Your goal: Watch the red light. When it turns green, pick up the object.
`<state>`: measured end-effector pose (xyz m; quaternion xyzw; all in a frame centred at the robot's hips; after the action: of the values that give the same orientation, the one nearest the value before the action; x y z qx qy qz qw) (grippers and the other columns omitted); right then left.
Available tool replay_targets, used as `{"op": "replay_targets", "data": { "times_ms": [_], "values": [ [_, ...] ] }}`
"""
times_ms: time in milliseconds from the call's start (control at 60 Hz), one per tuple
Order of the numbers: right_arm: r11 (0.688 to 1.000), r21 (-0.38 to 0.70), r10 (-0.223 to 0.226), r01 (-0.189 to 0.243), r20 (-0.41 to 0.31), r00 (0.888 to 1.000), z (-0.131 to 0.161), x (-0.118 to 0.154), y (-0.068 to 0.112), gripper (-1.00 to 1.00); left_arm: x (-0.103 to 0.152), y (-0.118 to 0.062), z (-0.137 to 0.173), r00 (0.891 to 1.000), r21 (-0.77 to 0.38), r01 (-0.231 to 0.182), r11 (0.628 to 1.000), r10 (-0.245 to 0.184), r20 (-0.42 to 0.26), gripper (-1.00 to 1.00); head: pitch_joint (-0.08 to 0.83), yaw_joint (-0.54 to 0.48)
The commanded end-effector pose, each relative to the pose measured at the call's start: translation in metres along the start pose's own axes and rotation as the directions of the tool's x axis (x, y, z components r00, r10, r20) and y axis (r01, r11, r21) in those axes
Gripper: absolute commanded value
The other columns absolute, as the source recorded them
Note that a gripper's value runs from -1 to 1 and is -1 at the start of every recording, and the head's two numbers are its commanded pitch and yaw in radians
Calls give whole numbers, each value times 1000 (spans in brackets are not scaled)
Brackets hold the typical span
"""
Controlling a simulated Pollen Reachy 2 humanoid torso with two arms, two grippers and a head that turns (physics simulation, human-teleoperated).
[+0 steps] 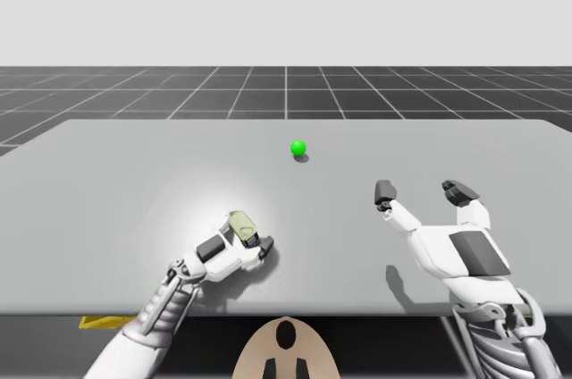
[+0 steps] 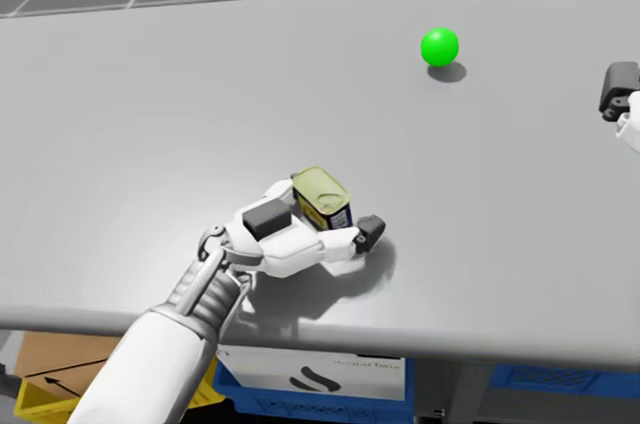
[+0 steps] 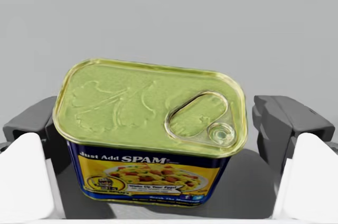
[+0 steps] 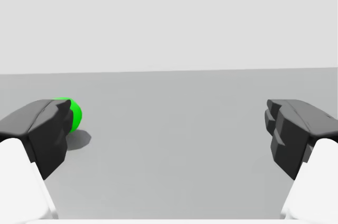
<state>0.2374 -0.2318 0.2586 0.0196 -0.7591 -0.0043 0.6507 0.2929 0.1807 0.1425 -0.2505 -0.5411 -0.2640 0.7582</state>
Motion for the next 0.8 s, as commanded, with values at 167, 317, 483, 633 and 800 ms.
{"op": "replay_targets", "data": {
  "times_ms": [167, 317, 483, 633, 800],
  "values": [
    [1000, -5, -19, 19, 0, 1000, 1, -1, 2, -1000, -12, -1, -1, 999, 21, 14, 1000, -13, -34, 1000, 660, 184],
    [1000, -7, -20, 20, 1, 1000, 1, -1, 2, -1000, -13, -2, 0, 999, 22, 23, 1000, -22, -39, 1000, 592, 196],
    [1000, -9, -28, 28, 2, 1000, 1, 0, 1, -1000, -14, -4, 0, 998, 22, 33, 999, -32, -44, 1000, 417, 198],
    [999, -6, -45, 45, -8, 999, 1, 0, 0, -1000, 6, -8, 5, 1000, 28, 23, 999, -23, -19, 1000, 342, 195],
    [998, -39, -54, 54, -3, 999, -2, -3, 4, -1000, 71, -11, 29, 989, 78, 97, 992, -105, 100, 1000, 321, 196]
  ]
}}
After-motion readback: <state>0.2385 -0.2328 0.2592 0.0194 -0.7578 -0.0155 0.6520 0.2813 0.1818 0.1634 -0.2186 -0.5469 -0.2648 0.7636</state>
